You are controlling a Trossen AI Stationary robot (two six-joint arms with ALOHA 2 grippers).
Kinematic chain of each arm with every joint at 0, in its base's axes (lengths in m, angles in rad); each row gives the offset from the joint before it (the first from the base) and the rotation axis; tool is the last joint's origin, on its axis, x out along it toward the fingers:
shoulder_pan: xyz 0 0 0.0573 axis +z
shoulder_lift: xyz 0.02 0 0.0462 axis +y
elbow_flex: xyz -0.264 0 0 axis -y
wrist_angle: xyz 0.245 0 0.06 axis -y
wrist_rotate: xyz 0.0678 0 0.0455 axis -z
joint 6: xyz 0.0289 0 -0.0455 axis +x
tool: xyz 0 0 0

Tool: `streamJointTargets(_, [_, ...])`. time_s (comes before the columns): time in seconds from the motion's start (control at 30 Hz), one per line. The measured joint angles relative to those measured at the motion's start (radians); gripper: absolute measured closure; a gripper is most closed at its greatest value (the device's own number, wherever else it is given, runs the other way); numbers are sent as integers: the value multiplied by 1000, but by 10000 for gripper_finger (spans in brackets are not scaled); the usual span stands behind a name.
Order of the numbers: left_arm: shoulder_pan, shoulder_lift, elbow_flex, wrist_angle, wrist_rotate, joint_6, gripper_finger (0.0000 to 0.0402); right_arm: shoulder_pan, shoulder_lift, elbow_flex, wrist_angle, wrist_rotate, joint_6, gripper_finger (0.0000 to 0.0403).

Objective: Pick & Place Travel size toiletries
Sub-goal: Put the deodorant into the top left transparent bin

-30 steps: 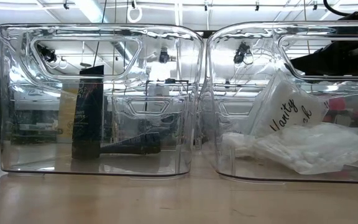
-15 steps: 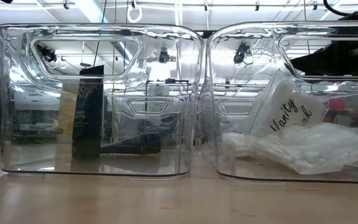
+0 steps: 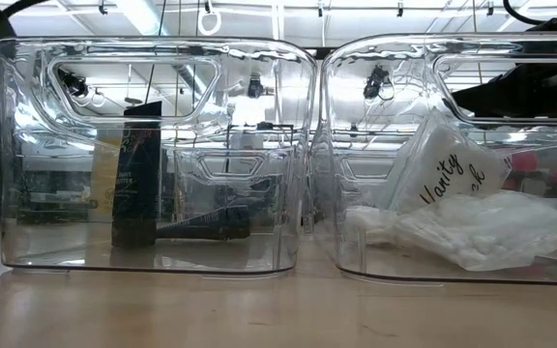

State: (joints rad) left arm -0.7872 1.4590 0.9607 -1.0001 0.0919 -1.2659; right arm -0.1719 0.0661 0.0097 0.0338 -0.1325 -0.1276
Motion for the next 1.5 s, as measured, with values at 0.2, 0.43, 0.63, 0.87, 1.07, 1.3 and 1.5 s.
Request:
streamJointTargets(0.2, [0,0,-23,29,11,15,66,0,0,0,0,0,0,389])
streamJointTargets(0.43, [-14,0,-83,147,35,-33,69,0,0,0,0,0,0,389])
streamJointTargets(0.63, [-37,39,-112,206,36,-66,69,0,0,0,0,0,0,389])
streamJointTargets(0.87, [-55,130,-114,210,60,-63,69,0,0,0,0,0,0,389])
streamJointTargets(1.07, [-58,164,-114,215,79,-54,70,0,0,0,0,0,0,389])
streamJointTargets(1.3, [-60,164,-114,217,84,-53,70,0,0,0,0,0,0,389])
streamJointTargets(1.5, [-60,164,-114,217,89,-51,70,0,0,0,0,0,0,389])
